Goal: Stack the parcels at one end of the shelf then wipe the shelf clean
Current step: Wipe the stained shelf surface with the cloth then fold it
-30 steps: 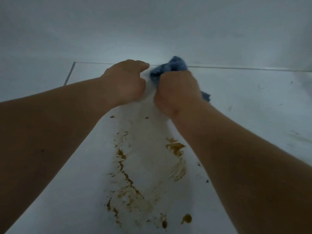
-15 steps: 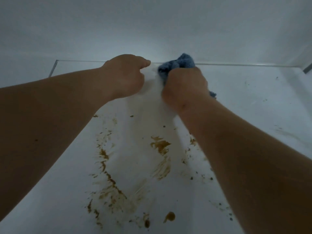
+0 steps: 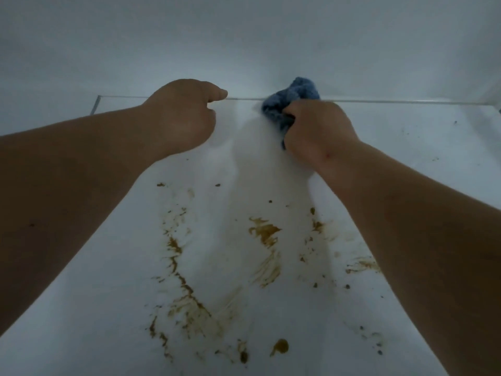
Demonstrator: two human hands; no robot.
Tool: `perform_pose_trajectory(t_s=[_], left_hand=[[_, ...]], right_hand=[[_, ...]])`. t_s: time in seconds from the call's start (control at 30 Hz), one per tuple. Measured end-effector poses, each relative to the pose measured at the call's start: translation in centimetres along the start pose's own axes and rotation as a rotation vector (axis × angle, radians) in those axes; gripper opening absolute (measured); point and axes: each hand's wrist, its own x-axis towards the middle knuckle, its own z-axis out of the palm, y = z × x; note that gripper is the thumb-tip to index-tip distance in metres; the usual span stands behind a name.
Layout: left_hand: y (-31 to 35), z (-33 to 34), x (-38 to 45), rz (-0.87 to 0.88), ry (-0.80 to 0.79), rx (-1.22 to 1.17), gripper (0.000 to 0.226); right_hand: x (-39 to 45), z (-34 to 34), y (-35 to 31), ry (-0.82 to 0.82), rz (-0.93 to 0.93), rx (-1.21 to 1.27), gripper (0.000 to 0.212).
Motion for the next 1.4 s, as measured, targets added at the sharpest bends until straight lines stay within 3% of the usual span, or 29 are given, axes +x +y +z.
perform_pose_trajectory(t_s=[0.13, 0.37, 0.6, 0.77, 0.9, 1.13, 1.27, 1.4], left_hand=[[-1.1, -0.1, -0.6, -0.057, 0.038, -0.048, 0.045], [-1.8, -0.9, -2.3, -0.001, 0.029, 0.131, 0.045], [-4.4, -2.4, -4.0, -0.023, -0.003, 0.154, 0.043], [-5.6, -2.8, -5.1, -0.024, -0.050, 0.247, 0.029], [-5.6, -3.3, -6.4, -0.071, -0.038, 0.266, 0.030], [-5.9, -3.5, -8.7, -0.096, -0.010, 0.190, 0.035], [-6.2, -3.3, -9.3, -0.052, 0.003, 0.199, 0.028], [-6.2, -3.3, -10.0, -0.021, 0.006, 0.201, 0.024]], right_hand=[[-0.1, 0.6, -4.2, -0.029, -0.116, 0.033, 0.042], [-3.3, 1.2, -7.2, -0.050, -0.572, -0.060, 0.031], [-2.3, 0.5, -6.5, -0.023, -0.276, 0.003, 0.037], [-4.9, 2.0, -10.8, -0.036, -0.502, -0.016, 0.032], [-7.4, 1.4, -10.3, -0.087, -0.668, -0.043, 0.036], [-5.8, 0.1, -8.9, -0.102, -0.250, -0.054, 0.042], [-7.4, 2.0, -12.3, -0.077, -0.376, 0.007, 0.033], [-10.3, 1.8, -12.1, -0.102, -0.534, 0.016, 0.039]])
